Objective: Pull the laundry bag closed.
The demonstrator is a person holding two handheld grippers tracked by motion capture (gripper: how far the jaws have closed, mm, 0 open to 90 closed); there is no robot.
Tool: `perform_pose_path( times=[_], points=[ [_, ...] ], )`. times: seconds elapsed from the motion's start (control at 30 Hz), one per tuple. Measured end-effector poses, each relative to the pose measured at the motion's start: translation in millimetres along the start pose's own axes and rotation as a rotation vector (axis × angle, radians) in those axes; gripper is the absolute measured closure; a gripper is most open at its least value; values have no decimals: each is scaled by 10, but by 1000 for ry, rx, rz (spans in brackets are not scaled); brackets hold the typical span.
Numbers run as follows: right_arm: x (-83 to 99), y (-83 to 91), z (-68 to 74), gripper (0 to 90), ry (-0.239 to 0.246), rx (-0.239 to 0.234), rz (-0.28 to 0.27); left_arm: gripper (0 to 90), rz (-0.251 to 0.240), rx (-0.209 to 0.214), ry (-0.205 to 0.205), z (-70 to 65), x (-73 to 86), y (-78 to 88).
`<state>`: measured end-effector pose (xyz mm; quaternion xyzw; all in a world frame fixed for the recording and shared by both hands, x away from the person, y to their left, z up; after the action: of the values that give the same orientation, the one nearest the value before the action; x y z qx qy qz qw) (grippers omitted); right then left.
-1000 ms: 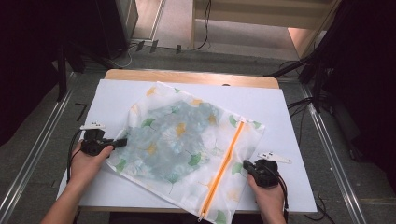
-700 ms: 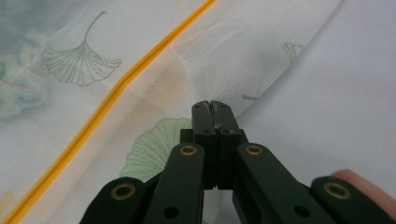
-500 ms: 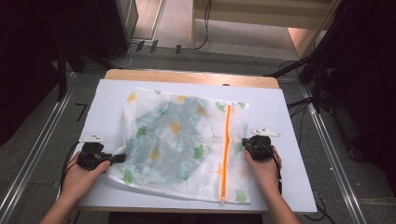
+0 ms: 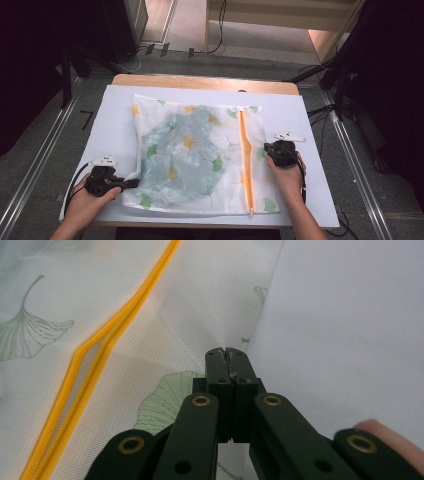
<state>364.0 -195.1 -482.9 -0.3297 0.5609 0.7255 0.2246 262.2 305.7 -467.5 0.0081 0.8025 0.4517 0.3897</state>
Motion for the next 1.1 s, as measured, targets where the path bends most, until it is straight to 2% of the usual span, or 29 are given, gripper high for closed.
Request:
perform_pose_path(
  times=[0.03, 0.07, 0.13, 0.17, 0.2, 0.23, 0.27, 0.3, 0.4, 0.43, 0.47, 0.53, 0.63, 0.73, 0.8, 0.83, 0.9, 0.97, 1.0, 1.03, 1.1],
  points=[
    [0, 0, 0, 888, 0, 0, 0, 792, 0, 0, 0, 0, 0, 0],
    [-2, 27, -15, 739, -34, -23, -16, 726, -36, -22, 17, 38, 6, 20],
    [8, 81, -41, 655, -57, -81, -20, 582, -83, -72, 32, 85, 2, 68],
    [8, 81, -41, 655, -57, -81, -20, 526, -83, -72, 32, 85, 2, 68],
    [41, 172, -37, 574, -43, -113, -28, 493, -135, -128, 35, 128, -7, 137],
    [70, 222, -34, 551, -22, -120, -36, 468, -153, -161, 29, 138, -14, 171],
    [70, 222, -34, 551, -22, -120, -36, 442, -153, -161, 29, 138, -14, 171],
    [137, 326, -30, 502, 7, -126, -50, 425, -183, -216, 18, 139, -36, 212],
    [253, 463, -31, 482, 9, -143, -59, 415, -222, -268, 0, 103, -83, 235],
    [253, 463, -31, 482, 9, -143, -59, 417, -222, -268, 0, 103, -83, 235],
    [330, 535, -14, 478, 8, -144, -63, 424, -243, -305, 1, 74, -117, 241],
    [395, 602, 18, 477, 10, -160, -63, 439, -262, -338, 4, 48, -154, 245],
    [469, 712, 93, 493, 28, -192, -71, 485, -295, -363, -5, -16, -211, 242],
    [521, 777, 142, 490, 55, -177, -82, 500, -312, -377, -23, -75, -246, 228],
    [594, 851, 158, 476, 40, -177, -71, 570, -314, -371, -59, -176, -283, 184],
    [620, 877, 160, 473, 35, -182, -65, 591, -314, -371, -59, -176, -283, 184],
    [668, 922, 165, 472, 39, -199, -62, 643, -301, -301, -70, -263, -311, 96],
    [715, 955, 179, 474, 47, -210, -55, 718, -284, -236, -57, -312, -337, 15],
    [736, 962, 192, 478, 56, -205, -48, 755, -284, -236, -57, -312, -337, 15],
    [750, 961, 200, 487, 64, -196, -43, 794, -273, -193, -60, -387, -374, -66],
    [752, 954, 207, 492, 45, -204, -28, 852, -261, -152, -79, -483, -420, -154]
  ],
)
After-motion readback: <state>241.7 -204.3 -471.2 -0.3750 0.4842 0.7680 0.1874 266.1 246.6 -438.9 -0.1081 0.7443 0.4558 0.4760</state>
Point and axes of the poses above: each handheld gripper's, and its own axes: y roughly backward along the jaws, x roughly out of its underside, z roughly to its left, the point moved 2 cm from there along -y, roughly forward along the jaws, and after that the axes turned 5 degrees about -y, right-handed, at the moved point
